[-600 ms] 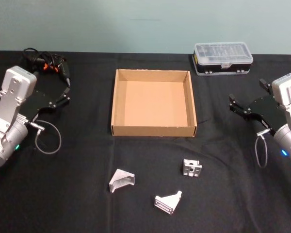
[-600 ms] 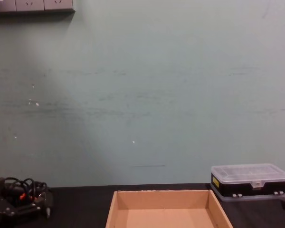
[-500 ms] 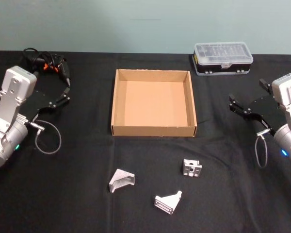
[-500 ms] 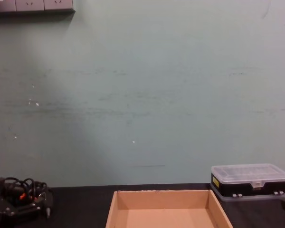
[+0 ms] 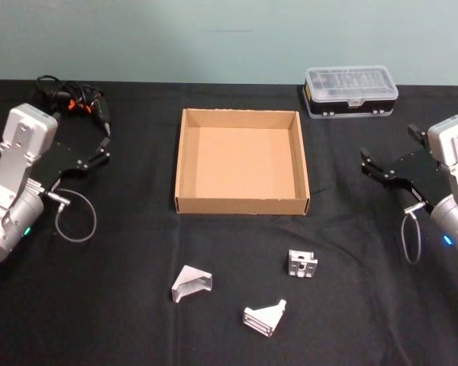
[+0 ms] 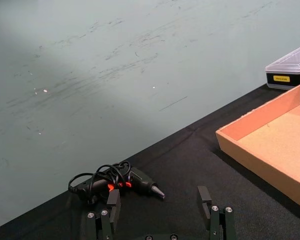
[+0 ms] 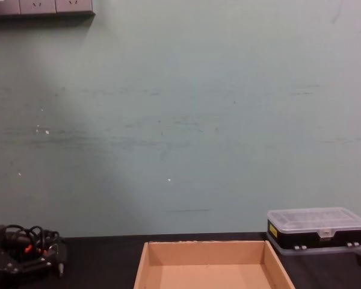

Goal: Use one hand to pick up the angle iron from the table and place it into the box.

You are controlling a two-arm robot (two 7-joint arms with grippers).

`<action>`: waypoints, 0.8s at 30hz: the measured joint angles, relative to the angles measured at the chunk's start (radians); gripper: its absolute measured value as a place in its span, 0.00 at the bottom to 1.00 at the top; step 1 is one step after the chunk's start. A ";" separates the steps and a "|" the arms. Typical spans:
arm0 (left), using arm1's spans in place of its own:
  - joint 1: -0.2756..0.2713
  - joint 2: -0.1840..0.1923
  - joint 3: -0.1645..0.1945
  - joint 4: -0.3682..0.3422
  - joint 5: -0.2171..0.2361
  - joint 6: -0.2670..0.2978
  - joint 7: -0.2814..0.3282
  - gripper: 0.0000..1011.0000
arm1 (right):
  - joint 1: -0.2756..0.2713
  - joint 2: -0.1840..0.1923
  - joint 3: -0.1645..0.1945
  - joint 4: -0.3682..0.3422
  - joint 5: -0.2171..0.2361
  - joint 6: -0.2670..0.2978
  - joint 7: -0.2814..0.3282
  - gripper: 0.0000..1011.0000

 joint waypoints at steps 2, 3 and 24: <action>0.000 0.000 0.000 0.000 0.000 0.000 0.000 0.99 | 0.000 0.000 0.000 0.000 0.000 0.000 0.000 0.99; 0.000 0.000 0.000 0.000 0.000 0.000 0.000 0.99 | 0.000 0.000 0.000 0.000 0.000 0.000 0.000 0.99; 0.000 0.000 0.000 0.000 0.000 0.000 0.000 0.99 | 0.000 0.000 0.000 0.000 0.000 0.000 0.000 0.99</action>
